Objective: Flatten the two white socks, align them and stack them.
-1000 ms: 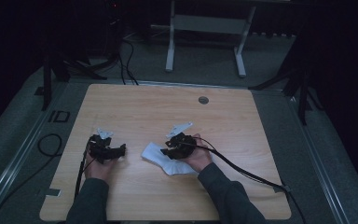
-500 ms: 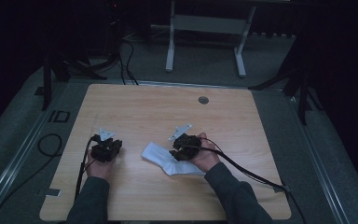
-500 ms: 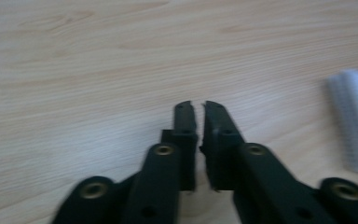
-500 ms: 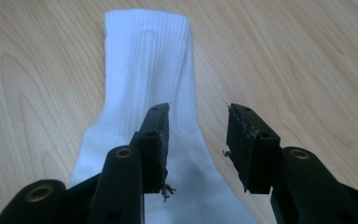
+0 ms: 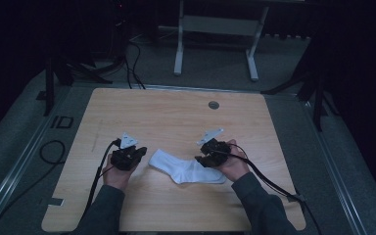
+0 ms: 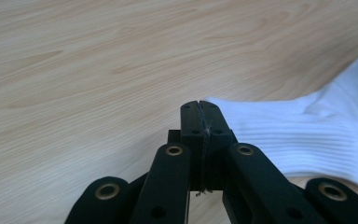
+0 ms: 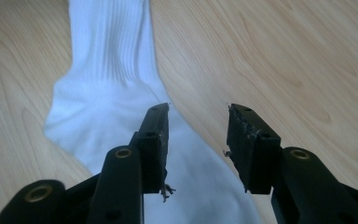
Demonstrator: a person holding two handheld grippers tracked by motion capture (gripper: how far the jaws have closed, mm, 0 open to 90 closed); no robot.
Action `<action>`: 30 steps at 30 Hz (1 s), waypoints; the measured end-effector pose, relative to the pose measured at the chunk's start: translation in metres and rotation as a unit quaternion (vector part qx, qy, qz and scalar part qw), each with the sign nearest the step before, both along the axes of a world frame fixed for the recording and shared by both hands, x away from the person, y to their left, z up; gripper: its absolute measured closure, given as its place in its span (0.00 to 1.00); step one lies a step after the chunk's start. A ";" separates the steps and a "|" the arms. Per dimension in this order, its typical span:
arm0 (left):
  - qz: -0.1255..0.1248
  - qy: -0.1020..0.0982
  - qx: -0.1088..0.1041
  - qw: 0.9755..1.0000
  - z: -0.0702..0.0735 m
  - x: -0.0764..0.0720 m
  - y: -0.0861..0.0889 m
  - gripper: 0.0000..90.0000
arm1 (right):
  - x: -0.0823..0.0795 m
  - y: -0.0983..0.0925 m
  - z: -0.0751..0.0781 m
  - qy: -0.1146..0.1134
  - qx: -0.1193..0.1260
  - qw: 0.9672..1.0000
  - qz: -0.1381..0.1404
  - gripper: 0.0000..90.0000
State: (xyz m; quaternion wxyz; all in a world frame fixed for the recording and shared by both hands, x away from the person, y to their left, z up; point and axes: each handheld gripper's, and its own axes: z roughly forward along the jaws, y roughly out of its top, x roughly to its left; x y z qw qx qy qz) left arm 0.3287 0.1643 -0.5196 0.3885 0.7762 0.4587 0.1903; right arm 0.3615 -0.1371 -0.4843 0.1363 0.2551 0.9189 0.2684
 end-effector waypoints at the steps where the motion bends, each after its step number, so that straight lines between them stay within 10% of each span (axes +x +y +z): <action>1: -0.006 0.001 0.003 1.000 0.000 0.000 -0.004 1.00 | -0.001 -0.003 0.000 0.000 -0.002 1.000 -0.004 0.65; 27: -0.037 0.035 0.043 0.998 -0.035 0.007 -0.041 1.00 | -0.006 -0.060 -0.018 0.036 -0.014 0.995 -0.095 0.67; 30: -0.037 0.036 0.044 0.998 -0.035 0.008 -0.041 1.00 | -0.006 -0.062 -0.022 0.046 -0.016 0.994 -0.099 0.80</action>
